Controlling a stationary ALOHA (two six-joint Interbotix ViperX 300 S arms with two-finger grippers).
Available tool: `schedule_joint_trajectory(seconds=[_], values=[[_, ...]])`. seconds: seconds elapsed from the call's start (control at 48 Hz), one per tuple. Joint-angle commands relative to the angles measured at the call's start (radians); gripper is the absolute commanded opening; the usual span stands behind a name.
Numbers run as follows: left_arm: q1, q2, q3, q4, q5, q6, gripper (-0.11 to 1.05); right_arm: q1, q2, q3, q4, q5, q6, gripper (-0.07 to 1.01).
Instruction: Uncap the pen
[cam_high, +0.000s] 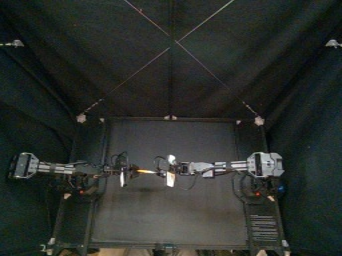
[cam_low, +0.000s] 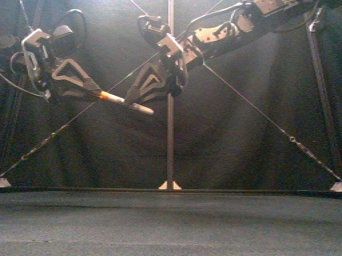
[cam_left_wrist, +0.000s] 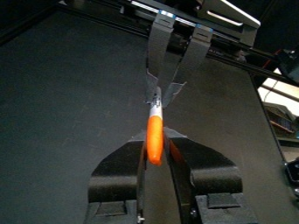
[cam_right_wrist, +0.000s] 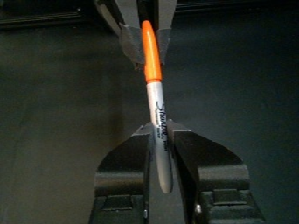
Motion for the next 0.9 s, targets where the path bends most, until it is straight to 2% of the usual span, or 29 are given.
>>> schedule_joint_trajectory(seconds=[0.021,0.208,0.5,0.812,0.896], values=[[0.002,0.000,-0.020,0.002,-0.006,0.0015,0.49,0.000,-0.071,0.012,0.005,-0.008,0.003,0.54],[-0.003,0.000,-0.020,0.003,-0.005,0.0015,0.49,-0.003,-0.123,0.075,0.011,-0.008,0.005,0.54],[-0.005,-0.008,-0.018,0.003,-0.005,0.0015,0.49,-0.005,-0.184,0.166,0.021,-0.041,0.005,0.54],[-0.003,-0.054,-0.005,0.005,-0.005,0.0015,0.49,-0.015,-0.249,0.249,0.029,-0.057,0.005,0.54],[-0.008,-0.066,0.005,0.003,-0.005,0.0015,0.49,-0.015,-0.268,0.265,0.029,-0.064,0.005,0.54]])
